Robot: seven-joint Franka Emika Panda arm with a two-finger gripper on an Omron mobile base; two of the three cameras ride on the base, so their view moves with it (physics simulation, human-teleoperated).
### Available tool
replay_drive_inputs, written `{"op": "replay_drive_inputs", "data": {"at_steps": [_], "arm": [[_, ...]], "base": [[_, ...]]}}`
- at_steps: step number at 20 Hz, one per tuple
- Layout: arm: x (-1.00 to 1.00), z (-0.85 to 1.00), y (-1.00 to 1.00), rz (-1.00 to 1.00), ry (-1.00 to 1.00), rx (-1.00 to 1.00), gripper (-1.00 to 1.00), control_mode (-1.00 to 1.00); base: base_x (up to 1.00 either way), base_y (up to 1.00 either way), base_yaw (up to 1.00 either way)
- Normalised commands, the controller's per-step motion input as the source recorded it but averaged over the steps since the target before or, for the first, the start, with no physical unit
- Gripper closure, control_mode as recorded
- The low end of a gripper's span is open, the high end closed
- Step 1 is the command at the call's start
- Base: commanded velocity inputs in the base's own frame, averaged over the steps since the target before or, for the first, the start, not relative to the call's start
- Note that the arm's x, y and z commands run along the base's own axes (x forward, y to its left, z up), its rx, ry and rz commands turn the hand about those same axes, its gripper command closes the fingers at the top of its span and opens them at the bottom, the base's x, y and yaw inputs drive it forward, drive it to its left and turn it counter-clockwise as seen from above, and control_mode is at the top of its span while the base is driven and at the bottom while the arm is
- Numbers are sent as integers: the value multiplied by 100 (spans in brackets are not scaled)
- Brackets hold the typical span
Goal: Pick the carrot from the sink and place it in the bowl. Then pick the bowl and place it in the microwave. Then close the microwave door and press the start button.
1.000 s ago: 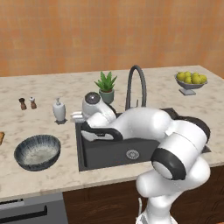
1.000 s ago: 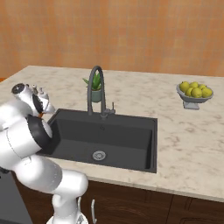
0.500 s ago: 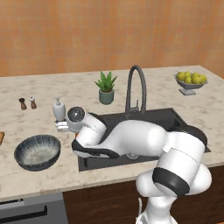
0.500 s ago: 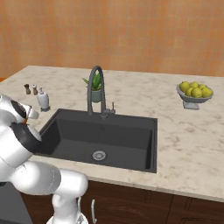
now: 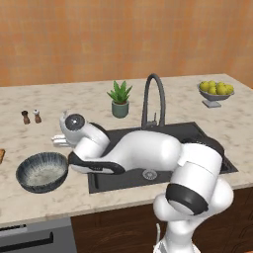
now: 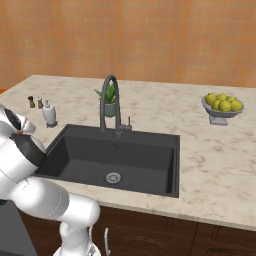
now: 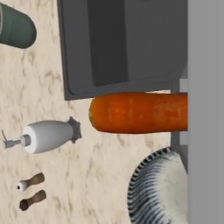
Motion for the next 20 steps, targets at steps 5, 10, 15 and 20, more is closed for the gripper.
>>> {"op": "replay_drive_inputs", "data": {"at_steps": [5, 10, 15, 20], "arm": [[0, 0, 36, -2, 0, -1, 100, -100], [0, 0, 47, -7, 0, -3, 100, -100], [0, 0, 41, -7, 8, 0, 100, -100], [-3, -14, 18, 0, 15, 0, 100, -100]], "base": [[0, 0, 0], [0, 0, 0], [0, 0, 0], [0, 0, 0]]}}
